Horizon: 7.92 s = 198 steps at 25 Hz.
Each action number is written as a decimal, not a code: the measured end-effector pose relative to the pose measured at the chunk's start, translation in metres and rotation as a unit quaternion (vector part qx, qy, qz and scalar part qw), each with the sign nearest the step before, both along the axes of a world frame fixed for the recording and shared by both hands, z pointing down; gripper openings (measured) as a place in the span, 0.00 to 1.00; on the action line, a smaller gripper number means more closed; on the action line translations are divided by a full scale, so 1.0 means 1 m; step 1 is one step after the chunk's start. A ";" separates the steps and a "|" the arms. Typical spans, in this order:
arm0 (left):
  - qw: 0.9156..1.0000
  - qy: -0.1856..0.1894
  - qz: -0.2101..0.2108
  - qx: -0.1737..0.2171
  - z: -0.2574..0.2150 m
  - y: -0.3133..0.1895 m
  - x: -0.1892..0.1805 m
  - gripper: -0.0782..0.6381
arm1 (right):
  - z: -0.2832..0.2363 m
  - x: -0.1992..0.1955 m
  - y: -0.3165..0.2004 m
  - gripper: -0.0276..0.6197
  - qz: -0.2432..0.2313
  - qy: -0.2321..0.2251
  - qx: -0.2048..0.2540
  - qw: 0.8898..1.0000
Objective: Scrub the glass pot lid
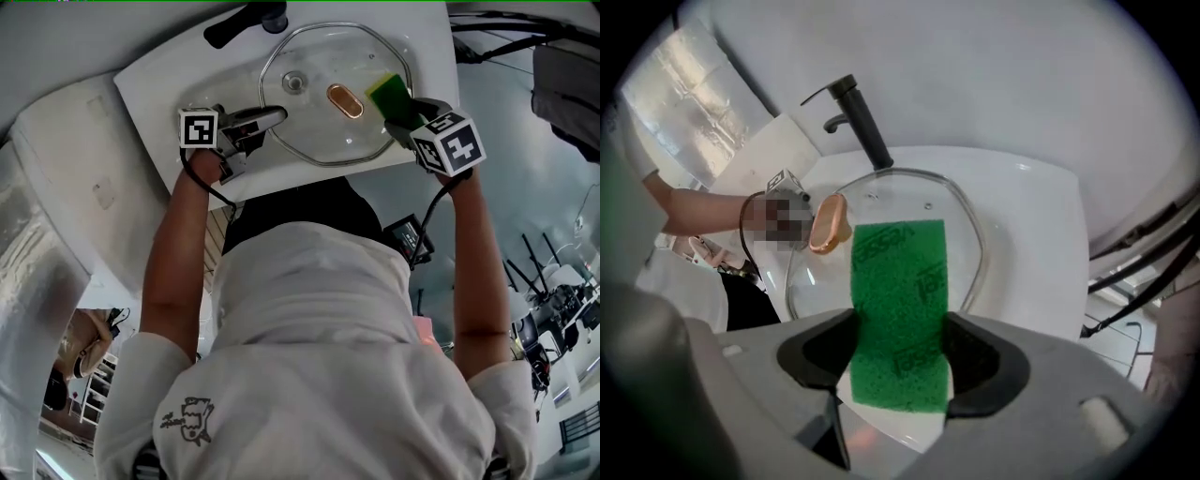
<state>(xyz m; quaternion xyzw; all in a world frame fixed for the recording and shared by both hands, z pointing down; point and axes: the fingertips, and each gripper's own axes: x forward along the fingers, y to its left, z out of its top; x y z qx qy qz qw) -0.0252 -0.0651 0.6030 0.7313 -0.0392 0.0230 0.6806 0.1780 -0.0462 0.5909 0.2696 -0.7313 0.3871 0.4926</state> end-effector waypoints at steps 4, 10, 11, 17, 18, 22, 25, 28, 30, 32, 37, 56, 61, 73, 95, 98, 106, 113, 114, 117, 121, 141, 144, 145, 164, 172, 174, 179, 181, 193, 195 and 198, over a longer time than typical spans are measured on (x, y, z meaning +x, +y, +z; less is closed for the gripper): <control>1.000 0.004 -0.002 -0.006 -0.001 0.001 -0.001 0.25 | 0.008 0.029 0.015 0.49 0.016 0.016 -0.026 0.999; 1.000 -0.014 0.004 -0.009 0.006 0.002 -0.005 0.26 | -0.003 0.032 -0.002 0.49 -0.011 0.012 -0.022 1.000; 1.000 -0.016 0.003 -0.005 0.007 0.002 -0.005 0.26 | -0.007 0.026 -0.014 0.49 -0.021 0.007 -0.014 1.000; 1.000 -0.003 -0.005 0.004 0.006 0.001 -0.001 0.26 | -0.018 -0.051 -0.078 0.49 -0.164 -0.014 0.014 0.986; 1.000 -0.002 -0.005 0.005 0.006 0.001 -0.001 0.26 | -0.016 -0.065 -0.083 0.49 -0.191 -0.014 0.013 0.981; 1.000 -0.008 -0.013 0.004 0.003 -0.002 -0.002 0.26 | -0.010 -0.094 -0.096 0.49 -0.272 0.003 -0.003 0.962; 1.000 -0.009 -0.026 0.009 0.005 -0.004 -0.004 0.27 | -0.010 -0.093 -0.099 0.49 -0.276 0.001 -0.011 0.961; 0.999 -0.015 -0.028 0.012 0.006 -0.004 -0.007 0.27 | -0.007 -0.084 -0.097 0.49 -0.258 -0.009 -0.018 0.966; 0.999 -0.017 -0.032 0.009 0.004 -0.004 -0.006 0.27 | -0.005 -0.071 -0.094 0.49 -0.241 -0.009 -0.020 0.970; 0.999 -0.014 -0.036 0.010 0.004 -0.005 -0.006 0.27 | -0.003 -0.055 -0.090 0.49 -0.220 -0.004 -0.020 0.975; 0.999 -0.004 -0.044 0.017 0.010 -0.003 -0.009 0.27 | 0.004 -0.011 -0.067 0.49 -0.164 0.010 -0.040 0.986; 0.997 -0.007 -0.078 0.020 0.010 -0.004 -0.013 0.27 | 0.008 -0.031 0.049 0.49 -0.034 0.051 -0.030 0.998; 0.997 -0.012 -0.076 0.022 0.014 -0.005 -0.015 0.27 | 0.007 -0.056 0.070 0.48 -0.035 0.061 -0.020 0.997; 0.998 0.006 -0.060 0.010 0.007 -0.002 -0.011 0.27 | -0.003 -0.131 0.095 0.49 -0.080 0.044 -0.028 0.995; 0.999 0.013 -0.050 0.008 0.011 0.000 -0.011 0.25 | -0.011 -0.207 -0.040 0.49 0.021 0.040 0.067 0.997; 0.998 0.013 -0.056 0.009 0.013 -0.001 -0.013 0.25 | -0.012 -0.204 -0.033 0.48 0.030 0.040 0.070 0.996; 0.998 0.033 -0.050 -0.009 0.004 0.000 -0.009 0.25 | -0.009 -0.182 0.021 0.48 0.024 0.052 0.064 0.996; 0.999 0.033 -0.040 -0.018 0.006 0.001 -0.008 0.24 | 0.007 -0.135 0.090 0.48 0.006 0.082 0.006 0.997; 0.999 0.035 -0.037 -0.019 0.006 0.002 -0.008 0.24 | 0.010 -0.126 0.097 0.48 0.008 0.087 -0.002 0.996; 0.999 0.033 -0.030 -0.020 0.005 0.002 -0.007 0.24 | 0.014 -0.103 0.109 0.48 0.013 0.098 -0.017 0.995; 0.999 0.035 -0.028 -0.018 0.005 0.002 -0.007 0.24 | 0.006 -0.082 0.110 0.49 -0.002 0.107 -0.016 0.994; 0.999 0.024 -0.022 -0.021 0.004 0.003 -0.008 0.25 | -0.037 -0.128 -0.093 0.49 -0.453 0.100 0.101 0.880; 0.999 0.021 -0.037 -0.019 0.004 0.001 -0.008 0.25 | -0.024 -0.164 -0.090 0.49 -0.544 0.077 0.092 0.831; 0.999 0.020 -0.039 -0.018 0.004 0.001 -0.008 0.25 | -0.021 -0.174 -0.087 0.49 -0.570 0.071 0.089 0.814; 0.998 0.011 -0.059 -0.005 0.007 0.002 -0.010 0.26 | -0.005 -0.161 -0.086 0.48 -0.596 0.028 0.008 0.803; 0.998 0.008 -0.067 -0.006 0.006 0.001 -0.011 0.26 | 0.003 -0.062 -0.099 0.48 -0.514 0.052 -0.030 0.856; 0.998 0.006 -0.067 -0.007 0.006 0.001 -0.011 0.27 | 0.007 -0.039 -0.098 0.48 -0.508 0.063 -0.040 0.858; 0.998 0.006 -0.069 -0.006 0.007 0.000 -0.012 0.27 | -0.006 -0.042 -0.101 0.48 -0.513 0.069 -0.037 0.855; 0.998 0.006 -0.069 -0.004 0.007 0.001 -0.012 0.27 | -0.014 -0.069 -0.107 0.48 -0.521 0.058 -0.018 0.852; 0.997 -0.002 -0.076 0.003 0.007 0.001 -0.013 0.27 | -0.001 -0.160 -0.119 0.49 -0.579 0.046 0.023 0.813; 0.997 -0.005 -0.080 0.004 0.008 0.001 -0.013 0.27 | 0.000 -0.161 -0.120 0.49 -0.561 0.021 0.012 0.828; 0.996 0.000 -0.087 0.001 0.009 0.001 -0.013 0.27 | 0.003 -0.155 -0.123 0.49 -0.542 0.010 -0.001 0.840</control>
